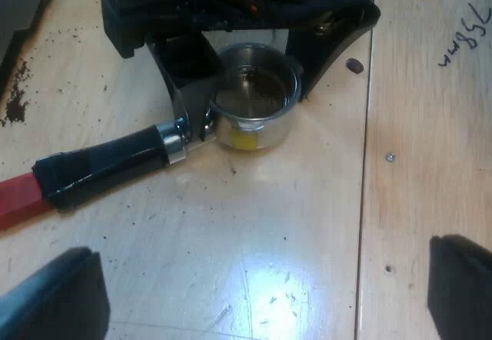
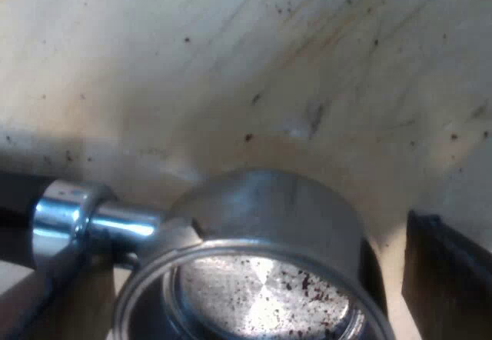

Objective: Put the handle in the coffee machine

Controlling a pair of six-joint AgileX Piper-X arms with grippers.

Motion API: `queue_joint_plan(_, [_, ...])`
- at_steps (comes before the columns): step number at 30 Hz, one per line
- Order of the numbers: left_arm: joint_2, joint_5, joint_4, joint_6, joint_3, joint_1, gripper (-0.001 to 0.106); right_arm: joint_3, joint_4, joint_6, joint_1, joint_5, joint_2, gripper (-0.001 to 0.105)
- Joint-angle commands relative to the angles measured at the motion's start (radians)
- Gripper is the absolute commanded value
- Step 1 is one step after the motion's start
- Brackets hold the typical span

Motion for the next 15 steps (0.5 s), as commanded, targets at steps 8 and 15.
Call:
queue_joint_plan(8, [-0.005, -0.008, -0.007, -0.004, -0.004, -0.004, 0.086, 0.000, -0.011, 0.003, 0.000, -0.034, 0.011, 0.049])
queue_joint_plan(15, [-0.005, -0.008, -0.025, -0.004, -0.004, -0.004, 0.086, 0.000, -0.011, 0.002, 0.000, -0.062, 0.011, 0.002])
